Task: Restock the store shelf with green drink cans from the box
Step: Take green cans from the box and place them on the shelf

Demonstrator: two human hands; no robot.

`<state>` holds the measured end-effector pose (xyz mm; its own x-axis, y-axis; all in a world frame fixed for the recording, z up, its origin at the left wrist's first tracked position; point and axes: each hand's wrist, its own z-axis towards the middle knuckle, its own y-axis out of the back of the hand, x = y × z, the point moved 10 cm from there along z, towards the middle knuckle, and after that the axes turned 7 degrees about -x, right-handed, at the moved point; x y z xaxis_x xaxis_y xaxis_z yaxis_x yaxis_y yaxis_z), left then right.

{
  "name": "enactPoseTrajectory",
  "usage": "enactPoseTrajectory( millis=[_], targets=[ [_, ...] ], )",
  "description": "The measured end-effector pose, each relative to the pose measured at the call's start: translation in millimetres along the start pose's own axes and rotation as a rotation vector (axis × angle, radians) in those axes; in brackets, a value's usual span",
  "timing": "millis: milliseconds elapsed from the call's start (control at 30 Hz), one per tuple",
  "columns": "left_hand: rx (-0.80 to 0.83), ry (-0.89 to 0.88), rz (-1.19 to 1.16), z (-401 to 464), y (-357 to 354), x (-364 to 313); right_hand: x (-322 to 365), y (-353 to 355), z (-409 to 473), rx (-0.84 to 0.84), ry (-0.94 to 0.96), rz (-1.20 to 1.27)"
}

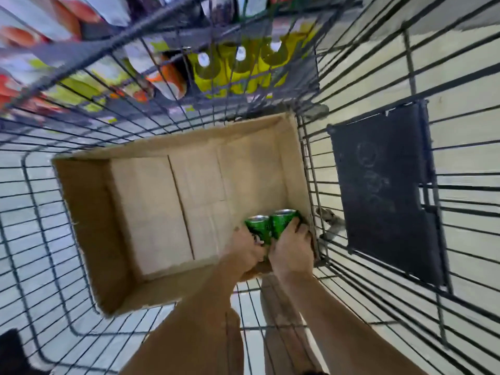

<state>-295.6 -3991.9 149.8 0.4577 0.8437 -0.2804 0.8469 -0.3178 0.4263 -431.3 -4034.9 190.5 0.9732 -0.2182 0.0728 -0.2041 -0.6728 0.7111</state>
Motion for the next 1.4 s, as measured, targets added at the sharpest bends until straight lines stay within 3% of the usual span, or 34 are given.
enactPoseTrajectory(
  millis=[100,300,667,967,1400],
  targets=[
    [0.024,0.017,-0.216,0,1,3,1,-8,15,0.072,0.005,-0.013],
    [-0.063,0.032,-0.146,2,4,18,1,-15,46,0.221,-0.061,0.147],
    [-0.143,0.057,-0.079,-70,53,13,20,53,-13,0.109,0.107,0.19],
    [-0.402,-0.016,-0.228,-171,153,24,92,117,-106,0.051,0.352,0.173],
    [-0.73,-0.129,-0.486,-313,291,159,232,108,-280,-0.065,0.692,0.259]
  ],
)
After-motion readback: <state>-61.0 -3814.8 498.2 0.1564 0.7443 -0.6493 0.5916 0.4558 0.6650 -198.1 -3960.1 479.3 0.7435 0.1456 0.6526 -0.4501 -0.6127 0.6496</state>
